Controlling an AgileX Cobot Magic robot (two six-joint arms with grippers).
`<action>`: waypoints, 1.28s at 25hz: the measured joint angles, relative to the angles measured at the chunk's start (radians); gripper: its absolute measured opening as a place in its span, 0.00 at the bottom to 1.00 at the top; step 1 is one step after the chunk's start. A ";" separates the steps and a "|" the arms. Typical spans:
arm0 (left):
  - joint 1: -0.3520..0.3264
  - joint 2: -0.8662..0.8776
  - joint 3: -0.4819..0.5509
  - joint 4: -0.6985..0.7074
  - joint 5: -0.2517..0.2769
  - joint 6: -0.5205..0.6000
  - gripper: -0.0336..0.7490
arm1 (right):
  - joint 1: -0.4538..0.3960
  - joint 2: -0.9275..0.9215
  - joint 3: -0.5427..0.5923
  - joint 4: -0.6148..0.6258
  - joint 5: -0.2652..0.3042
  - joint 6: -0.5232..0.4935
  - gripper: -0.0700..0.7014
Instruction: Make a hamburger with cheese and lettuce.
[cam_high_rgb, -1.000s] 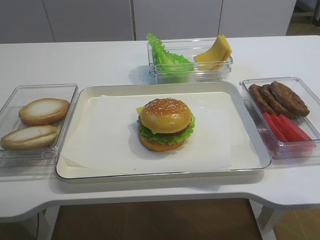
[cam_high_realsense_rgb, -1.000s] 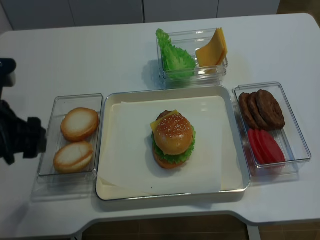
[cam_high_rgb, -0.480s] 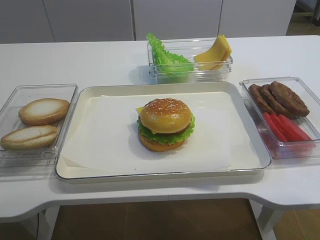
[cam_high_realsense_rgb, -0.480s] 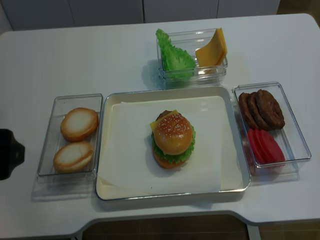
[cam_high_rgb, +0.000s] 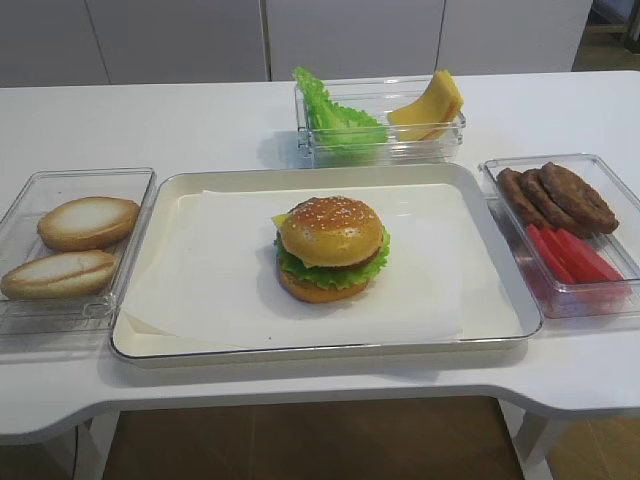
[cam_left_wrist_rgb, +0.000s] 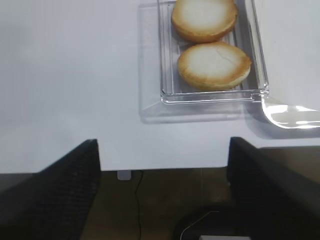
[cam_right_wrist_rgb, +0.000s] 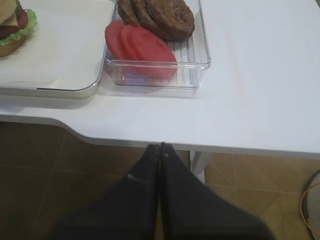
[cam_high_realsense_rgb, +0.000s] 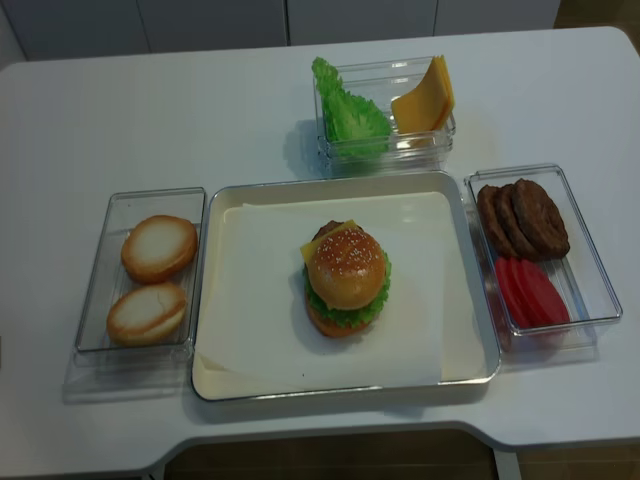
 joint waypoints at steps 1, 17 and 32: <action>0.000 -0.017 0.004 0.000 0.001 0.000 0.79 | 0.000 0.000 0.000 0.000 0.000 0.000 0.00; 0.002 -0.384 0.187 -0.022 0.016 -0.016 0.77 | 0.000 0.000 0.000 0.000 0.000 0.000 0.00; 0.002 -0.617 0.209 -0.049 0.022 0.077 0.77 | 0.000 0.000 0.000 0.000 0.000 -0.004 0.00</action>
